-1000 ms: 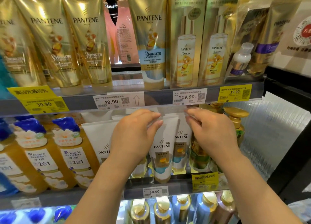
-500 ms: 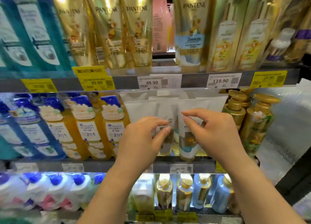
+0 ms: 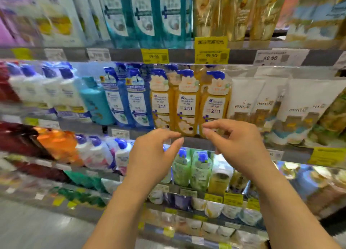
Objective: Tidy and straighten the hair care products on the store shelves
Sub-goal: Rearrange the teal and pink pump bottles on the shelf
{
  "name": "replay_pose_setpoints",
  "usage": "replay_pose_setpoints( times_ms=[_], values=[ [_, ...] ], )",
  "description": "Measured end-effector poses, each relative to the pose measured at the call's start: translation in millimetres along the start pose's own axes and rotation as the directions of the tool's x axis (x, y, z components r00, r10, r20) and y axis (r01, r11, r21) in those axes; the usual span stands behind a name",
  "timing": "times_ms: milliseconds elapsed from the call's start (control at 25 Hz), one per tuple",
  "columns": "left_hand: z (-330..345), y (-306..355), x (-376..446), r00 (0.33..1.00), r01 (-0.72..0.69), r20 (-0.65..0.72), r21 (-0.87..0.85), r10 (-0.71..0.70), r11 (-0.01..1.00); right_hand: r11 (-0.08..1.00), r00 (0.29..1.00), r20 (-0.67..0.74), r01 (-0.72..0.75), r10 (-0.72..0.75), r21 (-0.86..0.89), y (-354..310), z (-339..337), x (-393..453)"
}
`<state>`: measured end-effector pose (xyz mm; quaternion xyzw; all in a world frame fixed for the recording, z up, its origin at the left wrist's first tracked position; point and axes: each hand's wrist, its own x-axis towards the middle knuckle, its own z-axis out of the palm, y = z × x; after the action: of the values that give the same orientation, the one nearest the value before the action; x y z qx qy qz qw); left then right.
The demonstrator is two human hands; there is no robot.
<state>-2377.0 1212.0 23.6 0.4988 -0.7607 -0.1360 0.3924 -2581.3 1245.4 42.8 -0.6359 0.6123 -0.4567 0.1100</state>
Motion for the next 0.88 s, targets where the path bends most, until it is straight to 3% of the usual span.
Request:
replay_pose_setpoints(
  times_ms=[240,560,880],
  values=[
    [-42,-53,-24,0.996,0.089,-0.001,-0.001,-0.089,0.996,0.993,0.994,0.067,-0.091,0.086,0.075,-31,46,-13],
    [-46,-97,-7,0.984,0.172,0.038,-0.005,-0.172,0.985,0.977,0.98,0.08,-0.191,0.183,0.098,-23,71,17],
    [-40,-118,57,0.997,0.083,-0.002,0.012,-0.083,0.996,0.967,0.983,0.092,-0.173,0.158,0.185,-19,99,67]
  ],
)
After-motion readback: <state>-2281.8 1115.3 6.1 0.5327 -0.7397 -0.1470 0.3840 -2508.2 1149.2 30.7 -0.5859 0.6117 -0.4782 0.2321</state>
